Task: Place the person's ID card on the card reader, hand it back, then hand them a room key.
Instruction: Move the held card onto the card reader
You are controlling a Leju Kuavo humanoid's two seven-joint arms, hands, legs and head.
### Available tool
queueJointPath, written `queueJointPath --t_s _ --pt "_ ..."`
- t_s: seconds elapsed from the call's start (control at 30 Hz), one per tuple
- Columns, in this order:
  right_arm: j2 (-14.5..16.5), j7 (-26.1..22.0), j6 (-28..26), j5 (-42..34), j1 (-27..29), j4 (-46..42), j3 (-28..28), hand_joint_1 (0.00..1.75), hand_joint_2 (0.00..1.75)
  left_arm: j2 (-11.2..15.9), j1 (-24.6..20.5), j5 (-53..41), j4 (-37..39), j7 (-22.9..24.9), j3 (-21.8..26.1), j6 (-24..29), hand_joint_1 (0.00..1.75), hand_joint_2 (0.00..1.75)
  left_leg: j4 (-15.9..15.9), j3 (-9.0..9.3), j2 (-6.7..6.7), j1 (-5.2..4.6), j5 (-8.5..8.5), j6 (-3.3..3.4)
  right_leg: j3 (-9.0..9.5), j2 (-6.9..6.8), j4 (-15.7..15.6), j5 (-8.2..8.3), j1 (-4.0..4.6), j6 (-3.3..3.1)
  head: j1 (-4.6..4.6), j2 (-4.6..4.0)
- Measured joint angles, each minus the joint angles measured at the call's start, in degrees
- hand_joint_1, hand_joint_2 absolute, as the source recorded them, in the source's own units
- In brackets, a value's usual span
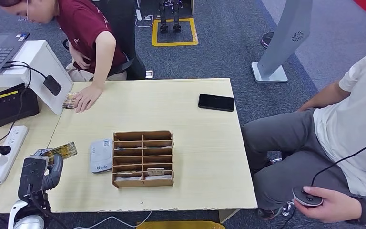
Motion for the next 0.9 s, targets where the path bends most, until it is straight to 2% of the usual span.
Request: queueJointPath --t_s 0.37,0.6,0.9 --pt "0.21 0.79 0.00 0.02 -0.03 0.00 0.11 0.00 1.75 -0.29 -3.16 1.81 2.26 3.51 -0.35 0.07 1.75 1.75 0.01 0.00 -0.01 -0.01 0.01 0.01 0.01 -0.01 0.00 0.01 0.00 0.00 0.00 0.00" --pt "0.32 0.99 0.17 0.02 -0.12 0.00 0.97 0.00 1.75 -0.69 -6.59 -5.65 7.94 6.45 -3.13 2.13 1.75 1.75 0.01 0.00 -0.01 -0.01 0.01 0.01 0.01 -0.01 0.00 0.01 0.00 0.00 0.01 0.00" --pt "0.32 1.08 0.15 0.02 -0.15 0.00 1.44 0.00 1.75 -1.65 -7.86 -8.14 12.47 7.38 -5.09 3.01 1.75 1.75 0.01 0.00 0.00 -0.01 0.01 0.01 0.00 0.01 0.00 0.01 -0.01 0.00 -0.01 0.00"
